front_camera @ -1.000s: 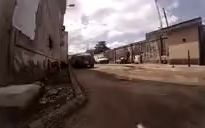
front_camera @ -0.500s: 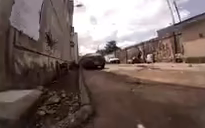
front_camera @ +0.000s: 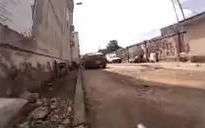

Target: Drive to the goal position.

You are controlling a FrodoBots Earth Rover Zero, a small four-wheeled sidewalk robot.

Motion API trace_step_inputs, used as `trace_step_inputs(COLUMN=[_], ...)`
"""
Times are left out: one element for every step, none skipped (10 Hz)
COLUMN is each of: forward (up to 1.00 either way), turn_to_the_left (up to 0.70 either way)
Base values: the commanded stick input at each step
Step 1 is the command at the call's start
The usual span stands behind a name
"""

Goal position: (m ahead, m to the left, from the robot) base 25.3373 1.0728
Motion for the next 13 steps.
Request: trace_step_inputs(forward=[0.85,0.85,0.85,0.85,0.85,0.85,0.85,0.85,0.85,0.85,0.85,0.85,0.35], turn_to_the_left=[0.0,0.0,0.0,0.0,0.0,0.0,0.0,0.0,0.0,0.0,0.0,0.0,0.0])
